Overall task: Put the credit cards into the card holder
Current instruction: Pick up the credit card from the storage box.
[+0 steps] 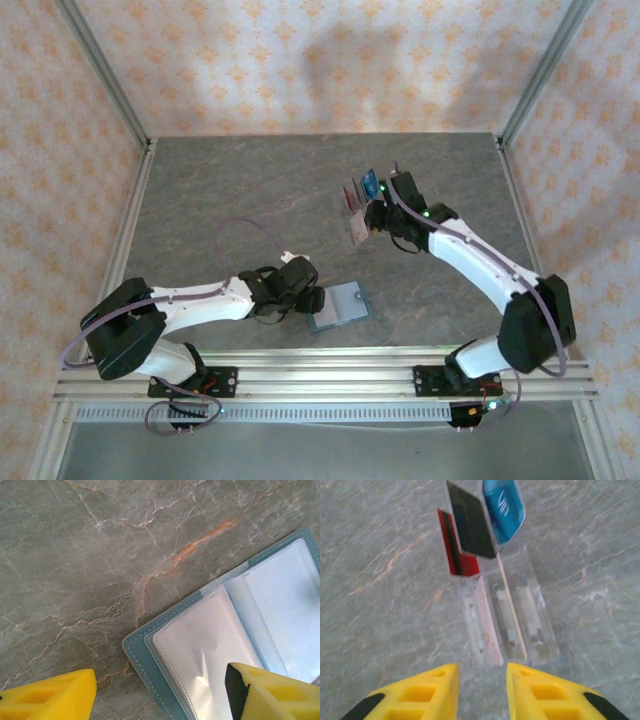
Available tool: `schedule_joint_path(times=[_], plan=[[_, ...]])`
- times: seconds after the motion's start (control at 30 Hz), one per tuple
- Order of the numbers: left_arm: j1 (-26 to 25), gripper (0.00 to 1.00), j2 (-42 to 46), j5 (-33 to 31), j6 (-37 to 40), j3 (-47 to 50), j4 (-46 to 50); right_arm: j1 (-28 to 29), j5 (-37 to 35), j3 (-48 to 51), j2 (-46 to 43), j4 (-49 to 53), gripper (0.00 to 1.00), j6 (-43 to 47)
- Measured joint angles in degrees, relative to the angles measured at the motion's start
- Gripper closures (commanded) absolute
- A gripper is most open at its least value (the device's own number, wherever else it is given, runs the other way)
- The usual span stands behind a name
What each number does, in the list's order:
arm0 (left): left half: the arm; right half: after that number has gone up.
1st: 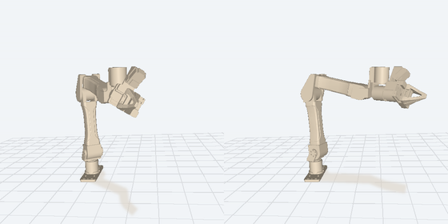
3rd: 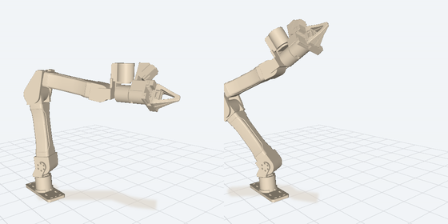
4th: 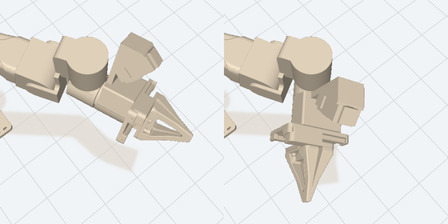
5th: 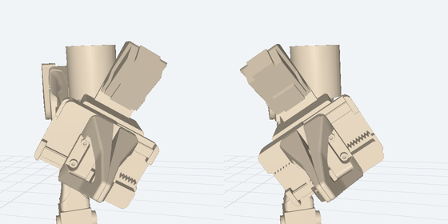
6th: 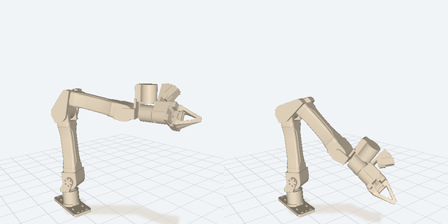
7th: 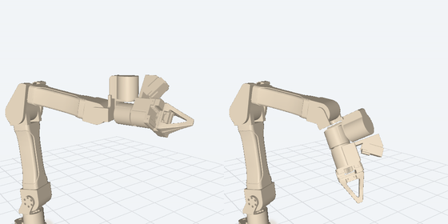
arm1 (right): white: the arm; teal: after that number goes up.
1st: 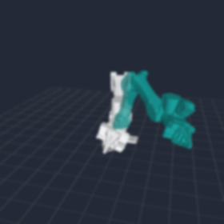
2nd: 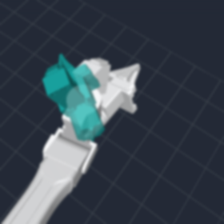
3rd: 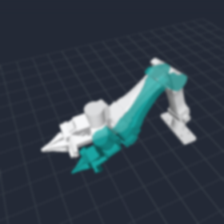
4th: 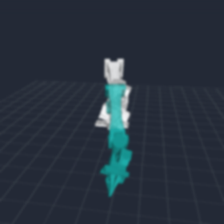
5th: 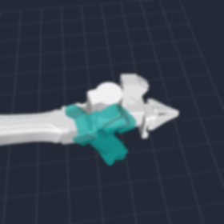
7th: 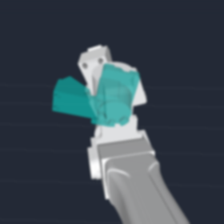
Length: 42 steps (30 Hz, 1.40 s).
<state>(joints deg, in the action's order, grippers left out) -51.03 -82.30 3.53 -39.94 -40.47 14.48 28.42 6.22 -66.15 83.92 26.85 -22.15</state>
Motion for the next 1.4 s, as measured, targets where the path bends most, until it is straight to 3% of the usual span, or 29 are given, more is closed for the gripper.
schedule_joint_path(times=[0.27,0.57,1.4], plan=[[0.00,0.34,-1.44,-1.07,0.85,0.00,-0.02,-0.13,-2.93,-10.16,11.76,4.76,0.72,4.52],[0.00,0.37,-2.36,-1.27,0.90,0.02,-0.31,-0.15,-6.45,-15.32,17.14,8.22,0.74,8.13],[0.00,0.38,-2.97,-1.29,0.83,1.20,-1.53,-0.15,-5.79,-16.37,21.16,9.86,0.88,10.47]])
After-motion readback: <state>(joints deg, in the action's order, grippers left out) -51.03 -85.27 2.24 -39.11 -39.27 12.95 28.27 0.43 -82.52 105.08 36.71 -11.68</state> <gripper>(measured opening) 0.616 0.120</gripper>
